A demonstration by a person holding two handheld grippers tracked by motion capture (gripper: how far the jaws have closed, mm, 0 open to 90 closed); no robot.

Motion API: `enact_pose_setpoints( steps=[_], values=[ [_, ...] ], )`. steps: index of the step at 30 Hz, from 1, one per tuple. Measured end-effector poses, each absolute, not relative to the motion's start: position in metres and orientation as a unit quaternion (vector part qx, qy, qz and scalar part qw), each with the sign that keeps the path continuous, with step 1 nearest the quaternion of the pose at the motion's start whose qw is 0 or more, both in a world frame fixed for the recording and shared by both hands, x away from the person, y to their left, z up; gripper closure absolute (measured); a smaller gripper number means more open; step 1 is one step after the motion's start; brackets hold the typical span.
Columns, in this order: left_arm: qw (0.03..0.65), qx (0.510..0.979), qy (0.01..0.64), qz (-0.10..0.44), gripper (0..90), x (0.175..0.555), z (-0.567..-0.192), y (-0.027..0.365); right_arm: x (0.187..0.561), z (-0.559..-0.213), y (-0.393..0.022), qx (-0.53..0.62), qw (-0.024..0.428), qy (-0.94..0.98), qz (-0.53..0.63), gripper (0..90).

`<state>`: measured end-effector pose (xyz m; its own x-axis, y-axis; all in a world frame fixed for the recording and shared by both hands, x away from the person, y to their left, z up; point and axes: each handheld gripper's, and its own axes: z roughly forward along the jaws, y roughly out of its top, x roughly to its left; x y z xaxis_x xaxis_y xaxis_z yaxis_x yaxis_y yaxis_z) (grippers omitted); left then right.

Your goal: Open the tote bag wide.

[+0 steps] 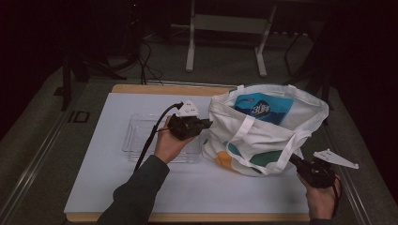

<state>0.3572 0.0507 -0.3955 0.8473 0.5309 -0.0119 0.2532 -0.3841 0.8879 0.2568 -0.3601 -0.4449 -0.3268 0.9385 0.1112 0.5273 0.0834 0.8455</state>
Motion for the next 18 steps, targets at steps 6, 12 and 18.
enact_pose_setpoints(
  steps=[6, 12, 18],
  values=[
    [0.499, 0.821, 0.241, 0.138, 88.0, 0.357, -0.398, 0.051, 0.264, -0.45, -0.368, 0.555, 0.232, 0.667, 0.44, 58.9],
    [0.499, 0.821, 0.241, 0.139, 87.9, 0.356, -0.398, 0.051, 0.276, -0.447, -0.369, 0.57, 0.22, 0.65, 0.452, 54.7],
    [0.499, 0.821, 0.241, 0.139, 88.0, 0.356, -0.399, 0.051, 0.287, -0.447, -0.369, 0.59, 0.196, 0.644, 0.445, 64.7]
  ],
)
